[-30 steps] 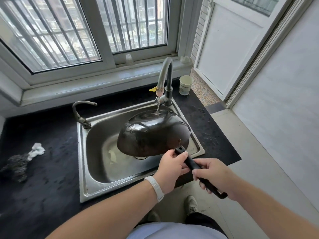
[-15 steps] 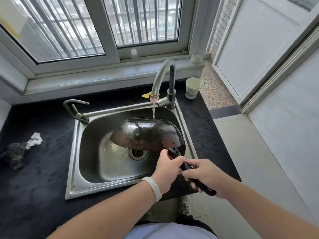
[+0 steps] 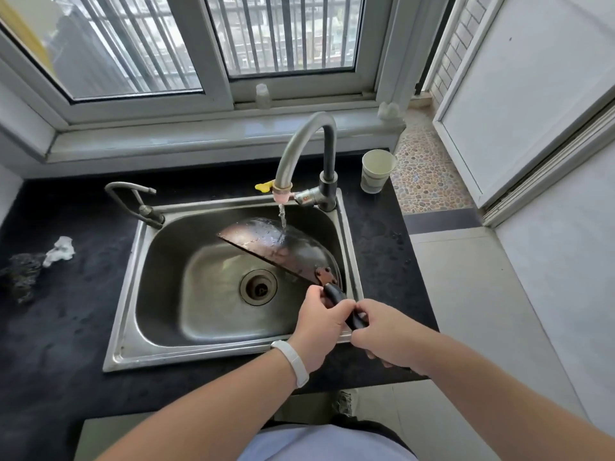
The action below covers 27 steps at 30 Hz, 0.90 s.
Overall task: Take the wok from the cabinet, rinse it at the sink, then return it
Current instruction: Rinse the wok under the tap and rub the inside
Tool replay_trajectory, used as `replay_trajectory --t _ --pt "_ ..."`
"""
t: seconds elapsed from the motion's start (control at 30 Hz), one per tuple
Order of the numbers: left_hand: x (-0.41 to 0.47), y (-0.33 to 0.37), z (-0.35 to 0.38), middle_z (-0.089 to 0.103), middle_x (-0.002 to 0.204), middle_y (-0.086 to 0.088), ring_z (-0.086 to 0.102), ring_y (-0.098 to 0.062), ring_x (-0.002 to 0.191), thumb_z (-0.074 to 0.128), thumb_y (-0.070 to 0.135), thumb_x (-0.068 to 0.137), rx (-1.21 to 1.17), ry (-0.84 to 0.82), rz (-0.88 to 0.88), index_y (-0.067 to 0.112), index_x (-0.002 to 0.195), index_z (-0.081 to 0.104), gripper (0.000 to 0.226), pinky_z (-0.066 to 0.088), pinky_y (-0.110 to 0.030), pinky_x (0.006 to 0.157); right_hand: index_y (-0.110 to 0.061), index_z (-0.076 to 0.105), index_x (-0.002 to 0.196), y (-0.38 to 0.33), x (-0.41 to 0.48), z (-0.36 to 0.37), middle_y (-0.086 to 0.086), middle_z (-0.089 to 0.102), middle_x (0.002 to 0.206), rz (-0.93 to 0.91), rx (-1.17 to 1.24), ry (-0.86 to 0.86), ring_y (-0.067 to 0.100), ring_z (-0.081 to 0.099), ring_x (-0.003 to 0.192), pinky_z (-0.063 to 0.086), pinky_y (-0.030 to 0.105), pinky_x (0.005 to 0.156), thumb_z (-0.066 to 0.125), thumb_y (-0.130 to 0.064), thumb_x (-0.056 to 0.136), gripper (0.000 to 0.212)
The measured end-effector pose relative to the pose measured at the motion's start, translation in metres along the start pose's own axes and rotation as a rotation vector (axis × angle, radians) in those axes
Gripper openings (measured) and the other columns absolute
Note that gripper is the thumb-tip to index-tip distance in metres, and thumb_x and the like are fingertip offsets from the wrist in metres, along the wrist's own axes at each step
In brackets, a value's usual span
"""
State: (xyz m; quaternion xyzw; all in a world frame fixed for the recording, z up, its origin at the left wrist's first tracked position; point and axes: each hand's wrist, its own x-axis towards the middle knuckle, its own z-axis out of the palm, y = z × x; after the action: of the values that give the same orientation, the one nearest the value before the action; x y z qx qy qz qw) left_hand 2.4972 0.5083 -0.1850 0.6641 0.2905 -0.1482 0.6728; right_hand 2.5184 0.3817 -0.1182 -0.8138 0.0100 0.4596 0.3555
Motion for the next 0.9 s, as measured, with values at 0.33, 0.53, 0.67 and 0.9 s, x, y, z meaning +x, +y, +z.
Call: replay_trajectory --t 0.33,0.53,0.67,0.9 --pt "0.017 0.008 0.011 0.062 0.104 -0.018 0.072 -0.030 0.089 0.068 0.000 0.089 -0.357 -0.054 -0.128 0.002 0.110 0.047 0.029 0.060 -0.047 0.085 -0.025 0.053 0.115 0.013 0.006 -0.014 0.011 0.067 0.089 -0.104 0.157 0.125 0.010 0.061 0.055 0.048 0.022 0.044 0.073 -0.015 0.087 0.036" --pt "0.023 0.007 0.020 0.064 0.099 -0.019 0.071 -0.024 0.076 0.066 0.001 0.089 -0.427 -0.078 -0.200 -0.006 0.122 0.048 0.038 0.061 -0.044 0.080 -0.020 0.056 0.125 0.032 0.004 -0.021 0.010 0.066 0.082 -0.137 0.165 0.144 0.009 0.059 0.052 0.046 0.023 0.043 0.070 -0.009 0.088 0.041" --pt "0.024 0.011 0.019 0.065 0.103 -0.025 0.072 -0.028 0.082 0.063 -0.001 0.091 -0.426 -0.138 -0.204 -0.013 0.117 0.055 0.030 0.063 -0.040 0.074 -0.018 0.057 0.127 0.035 0.007 -0.025 0.006 0.064 0.074 -0.169 0.167 0.136 0.007 0.056 0.048 0.045 0.024 0.043 0.069 -0.007 0.088 0.043" --pt "0.021 0.013 0.015 0.064 0.115 -0.027 0.072 -0.032 0.094 0.064 -0.002 0.091 -0.429 -0.102 -0.219 -0.007 0.123 0.049 0.036 0.063 -0.037 0.073 -0.020 0.059 0.122 0.035 0.009 -0.020 0.004 0.063 0.064 -0.153 0.226 0.115 0.009 0.053 0.044 0.043 0.025 0.042 0.069 -0.005 0.087 0.039"
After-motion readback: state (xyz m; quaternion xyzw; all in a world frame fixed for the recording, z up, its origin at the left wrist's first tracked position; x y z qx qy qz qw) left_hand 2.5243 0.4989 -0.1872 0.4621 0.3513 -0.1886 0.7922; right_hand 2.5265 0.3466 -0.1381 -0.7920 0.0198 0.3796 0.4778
